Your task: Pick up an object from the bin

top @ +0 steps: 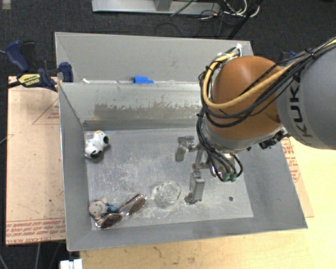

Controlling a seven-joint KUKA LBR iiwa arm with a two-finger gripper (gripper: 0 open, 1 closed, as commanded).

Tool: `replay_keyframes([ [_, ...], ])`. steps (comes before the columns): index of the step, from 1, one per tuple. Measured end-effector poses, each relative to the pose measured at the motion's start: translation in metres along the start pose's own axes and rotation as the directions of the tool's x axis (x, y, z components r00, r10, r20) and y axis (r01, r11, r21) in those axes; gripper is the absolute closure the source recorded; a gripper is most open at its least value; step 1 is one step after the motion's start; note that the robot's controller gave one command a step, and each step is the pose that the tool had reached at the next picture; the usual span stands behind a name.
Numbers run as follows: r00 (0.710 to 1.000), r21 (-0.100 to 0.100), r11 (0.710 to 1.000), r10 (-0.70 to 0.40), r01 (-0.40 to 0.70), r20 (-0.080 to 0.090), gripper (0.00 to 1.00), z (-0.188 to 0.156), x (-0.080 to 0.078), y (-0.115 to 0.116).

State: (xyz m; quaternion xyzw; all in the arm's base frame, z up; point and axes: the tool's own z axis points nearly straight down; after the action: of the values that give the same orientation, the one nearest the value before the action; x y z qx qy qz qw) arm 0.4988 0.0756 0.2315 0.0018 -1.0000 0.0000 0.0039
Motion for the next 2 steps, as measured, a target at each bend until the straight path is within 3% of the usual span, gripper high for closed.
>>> replay_keyframes([
  [1, 1.0, -0.001, 1.0, 0.004, -0.004, 0.009, 0.0, -0.005, -0.001, -0.001],
  [2, 0.992, 0.0, 0.992, -0.123, 0.123, 0.011, 0.0, 0.042, 0.004, 0.023],
])
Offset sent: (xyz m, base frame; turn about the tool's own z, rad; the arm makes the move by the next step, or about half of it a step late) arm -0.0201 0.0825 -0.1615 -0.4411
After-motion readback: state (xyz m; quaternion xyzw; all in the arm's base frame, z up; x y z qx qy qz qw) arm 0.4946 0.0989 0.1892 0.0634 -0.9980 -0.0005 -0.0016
